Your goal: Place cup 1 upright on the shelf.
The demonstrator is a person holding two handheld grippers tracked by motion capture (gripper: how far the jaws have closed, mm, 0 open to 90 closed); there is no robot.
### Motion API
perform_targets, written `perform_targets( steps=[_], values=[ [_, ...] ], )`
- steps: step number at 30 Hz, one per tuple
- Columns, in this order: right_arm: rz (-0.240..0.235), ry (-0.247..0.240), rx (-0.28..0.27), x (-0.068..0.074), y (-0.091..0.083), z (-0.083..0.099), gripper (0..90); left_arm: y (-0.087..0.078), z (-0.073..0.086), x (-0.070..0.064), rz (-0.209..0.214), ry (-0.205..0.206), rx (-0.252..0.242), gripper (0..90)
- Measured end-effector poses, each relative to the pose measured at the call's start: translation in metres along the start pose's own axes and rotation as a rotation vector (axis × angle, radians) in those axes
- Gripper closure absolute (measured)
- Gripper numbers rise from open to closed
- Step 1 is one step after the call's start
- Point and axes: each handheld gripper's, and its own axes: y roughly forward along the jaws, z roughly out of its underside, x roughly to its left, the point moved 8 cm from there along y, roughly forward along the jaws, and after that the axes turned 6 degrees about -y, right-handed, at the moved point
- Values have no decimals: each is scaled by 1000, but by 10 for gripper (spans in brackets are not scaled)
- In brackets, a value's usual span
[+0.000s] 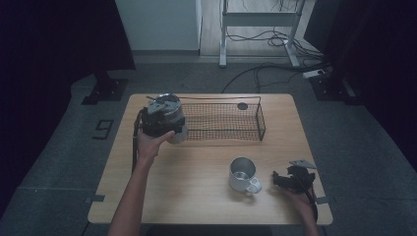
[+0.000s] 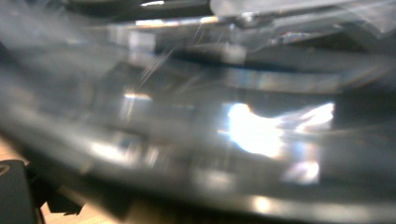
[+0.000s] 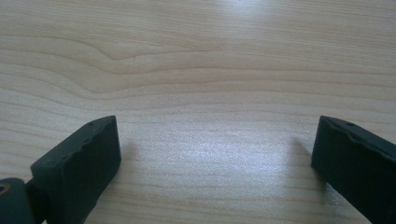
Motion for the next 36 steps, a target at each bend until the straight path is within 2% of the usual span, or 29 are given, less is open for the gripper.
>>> perform_targets(
  steps=[13, 36],
  values=[
    [0, -1, 0, 0, 0, 0, 11, 7, -9, -1, -5, 7, -4, 41],
    [1, 1, 1, 0, 0, 0, 14, 27, -16, 10, -5, -26, 6, 42]
  ],
)
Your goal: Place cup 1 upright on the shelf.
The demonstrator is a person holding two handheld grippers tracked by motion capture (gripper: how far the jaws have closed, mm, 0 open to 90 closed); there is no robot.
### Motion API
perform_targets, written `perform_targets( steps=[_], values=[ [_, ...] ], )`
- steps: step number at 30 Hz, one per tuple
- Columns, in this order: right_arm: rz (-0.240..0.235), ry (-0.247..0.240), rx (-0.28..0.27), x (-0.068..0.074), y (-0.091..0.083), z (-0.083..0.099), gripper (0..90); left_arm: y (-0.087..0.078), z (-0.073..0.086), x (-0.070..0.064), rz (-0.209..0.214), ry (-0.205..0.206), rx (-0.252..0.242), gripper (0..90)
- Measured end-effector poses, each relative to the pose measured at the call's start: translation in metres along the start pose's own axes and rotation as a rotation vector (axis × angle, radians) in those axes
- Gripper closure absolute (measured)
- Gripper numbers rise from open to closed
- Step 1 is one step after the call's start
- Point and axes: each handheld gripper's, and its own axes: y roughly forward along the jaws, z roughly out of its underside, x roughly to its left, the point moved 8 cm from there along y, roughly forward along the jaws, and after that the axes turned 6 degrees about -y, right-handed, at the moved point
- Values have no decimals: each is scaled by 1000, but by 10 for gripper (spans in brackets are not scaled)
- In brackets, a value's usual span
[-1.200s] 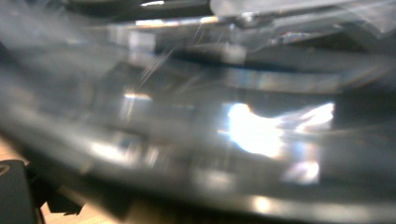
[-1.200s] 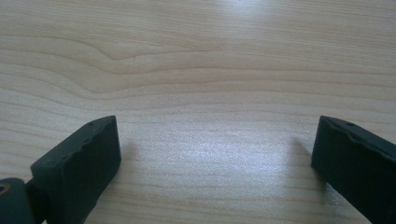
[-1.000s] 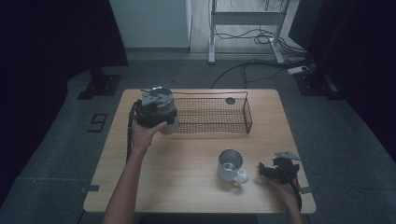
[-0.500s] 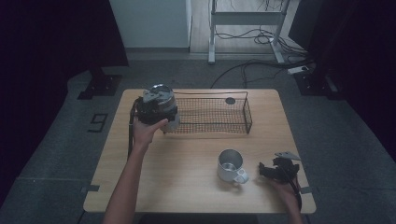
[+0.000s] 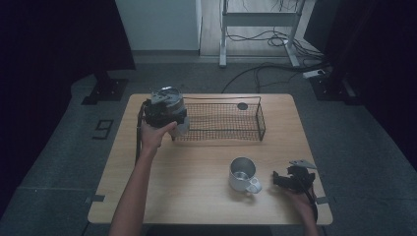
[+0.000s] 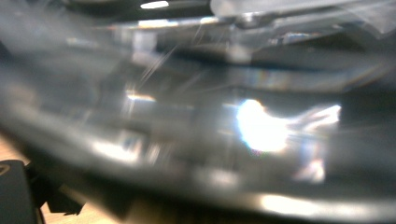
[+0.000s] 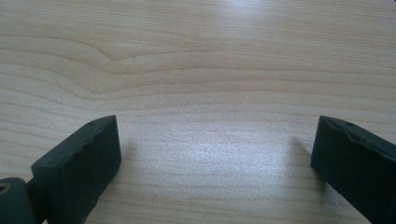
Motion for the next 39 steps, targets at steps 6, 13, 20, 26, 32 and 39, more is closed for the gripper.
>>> perform_targets(
  steps=[6, 13, 20, 26, 32, 39],
  values=[
    [1, 0, 0, 0, 0, 0, 16, 7, 0, 1, 4, -1, 9, 41],
    [3, 1, -1, 0, 0, 0, 18, 14, -6, -1, 8, 3, 12, 42],
    [4, 2, -1, -1, 0, 0, 19, 19, -9, -3, 5, 13, 15, 41],
    [4, 3, -2, -1, 0, 0, 20, 24, -12, -7, 7, 24, 21, 41],
    [4, 3, -2, -1, 0, 0, 21, 31, -13, -12, 15, 28, 26, 41],
    [4, 3, -2, -1, 0, 0, 21, 38, -14, -14, 18, 39, 51, 41]
  ],
)
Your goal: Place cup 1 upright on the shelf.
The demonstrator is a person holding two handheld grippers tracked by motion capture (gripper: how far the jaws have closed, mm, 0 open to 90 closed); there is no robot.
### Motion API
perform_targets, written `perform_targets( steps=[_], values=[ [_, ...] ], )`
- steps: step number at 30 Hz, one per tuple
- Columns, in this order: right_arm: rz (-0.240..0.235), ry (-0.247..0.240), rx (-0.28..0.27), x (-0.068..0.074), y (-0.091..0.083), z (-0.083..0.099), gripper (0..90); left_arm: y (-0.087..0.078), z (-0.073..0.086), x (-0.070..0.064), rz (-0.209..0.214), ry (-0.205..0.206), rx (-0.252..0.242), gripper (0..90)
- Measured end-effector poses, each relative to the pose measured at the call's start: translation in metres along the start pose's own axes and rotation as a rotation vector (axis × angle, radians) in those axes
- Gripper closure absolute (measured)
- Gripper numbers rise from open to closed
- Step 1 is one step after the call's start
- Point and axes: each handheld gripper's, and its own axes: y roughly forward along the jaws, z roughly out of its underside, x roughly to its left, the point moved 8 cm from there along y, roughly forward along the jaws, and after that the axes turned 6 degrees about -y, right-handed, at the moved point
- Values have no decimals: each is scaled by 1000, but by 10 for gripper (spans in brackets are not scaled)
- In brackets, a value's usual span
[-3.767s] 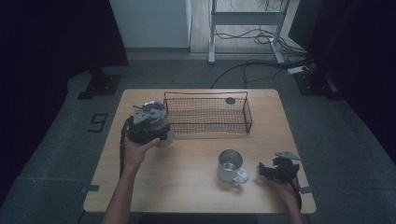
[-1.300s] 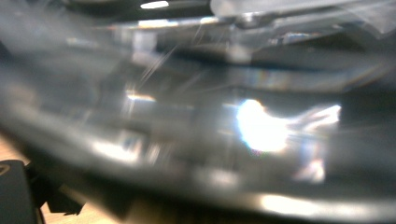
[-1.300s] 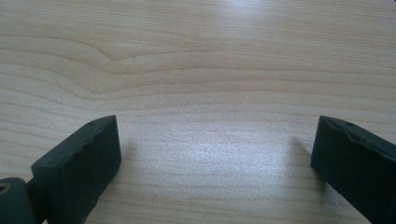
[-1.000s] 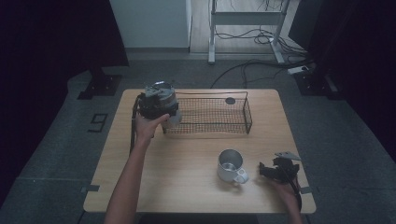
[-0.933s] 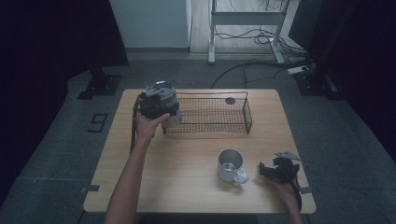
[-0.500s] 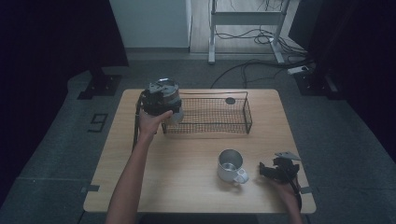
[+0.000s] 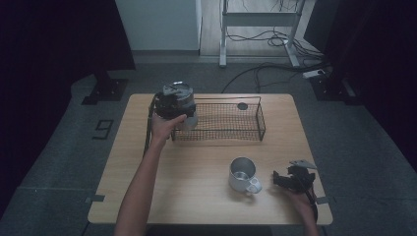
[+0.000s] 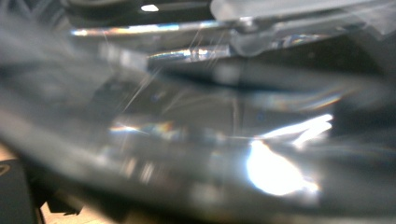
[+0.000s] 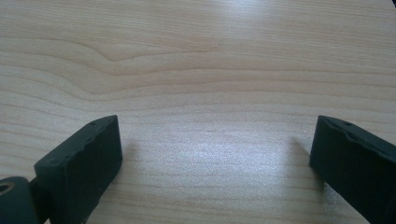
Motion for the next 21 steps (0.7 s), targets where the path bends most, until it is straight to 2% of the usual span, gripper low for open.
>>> perform_targets(
  steps=[10, 16, 18, 21],
  values=[
    [0, 0, 0, 0, 0, 0, 22, 7, -6, -5, 2, 17, 3, 41],
    [0, 1, 0, 0, 0, 0, 22, 13, -8, -5, 6, 14, 3, 41],
    [0, 0, 0, 0, 0, 0, 22, 15, -9, -6, 12, 2, 1, 41],
    [0, -1, -1, 0, 0, 0, 22, 18, -11, -7, 8, 12, 2, 41]
  ],
)
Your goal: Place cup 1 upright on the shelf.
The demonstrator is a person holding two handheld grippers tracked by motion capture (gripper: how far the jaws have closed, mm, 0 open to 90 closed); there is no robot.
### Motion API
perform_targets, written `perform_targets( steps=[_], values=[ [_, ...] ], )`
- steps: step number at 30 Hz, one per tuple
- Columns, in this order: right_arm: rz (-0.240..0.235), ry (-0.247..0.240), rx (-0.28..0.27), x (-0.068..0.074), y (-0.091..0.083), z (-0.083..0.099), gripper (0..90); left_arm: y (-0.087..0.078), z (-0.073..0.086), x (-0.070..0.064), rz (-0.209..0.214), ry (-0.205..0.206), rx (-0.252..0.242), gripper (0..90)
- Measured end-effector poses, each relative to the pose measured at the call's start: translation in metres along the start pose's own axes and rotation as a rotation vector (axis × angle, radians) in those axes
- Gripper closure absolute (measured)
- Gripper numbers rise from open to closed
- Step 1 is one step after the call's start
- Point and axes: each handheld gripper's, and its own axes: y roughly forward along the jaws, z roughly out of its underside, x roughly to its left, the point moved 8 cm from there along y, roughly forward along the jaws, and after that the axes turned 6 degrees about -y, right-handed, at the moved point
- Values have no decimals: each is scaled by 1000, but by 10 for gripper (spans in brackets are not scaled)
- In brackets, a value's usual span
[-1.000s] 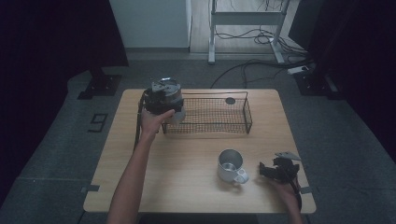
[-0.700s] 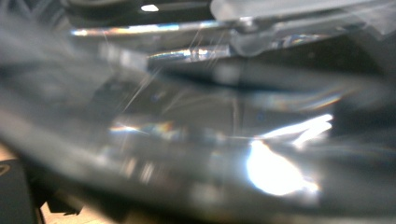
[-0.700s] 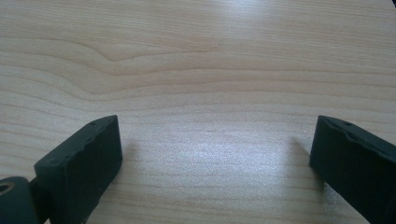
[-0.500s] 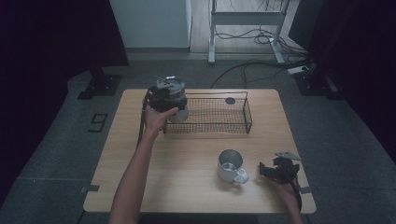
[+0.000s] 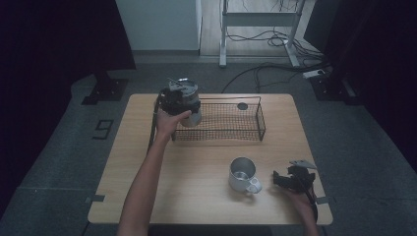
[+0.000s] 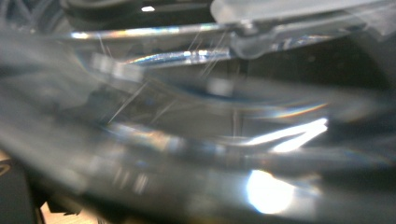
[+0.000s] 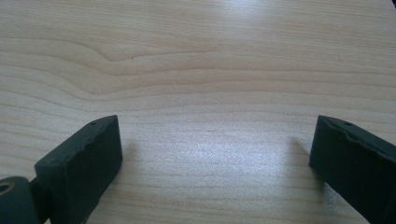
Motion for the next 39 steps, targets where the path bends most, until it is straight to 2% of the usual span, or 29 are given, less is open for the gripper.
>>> perform_targets(
  steps=[7, 20, 39],
  values=[
    [0, 1, 0, 0, 0, 0, 22, 8, -5, -2, 2, -6, -11, 41],
    [0, 2, 0, 0, 0, 0, 22, 24, -1, -2, -7, -11, 4, 41],
    [0, 1, 0, 0, 0, 0, 22, 53, 19, 0, -31, -11, 54, 41]
  ],
)
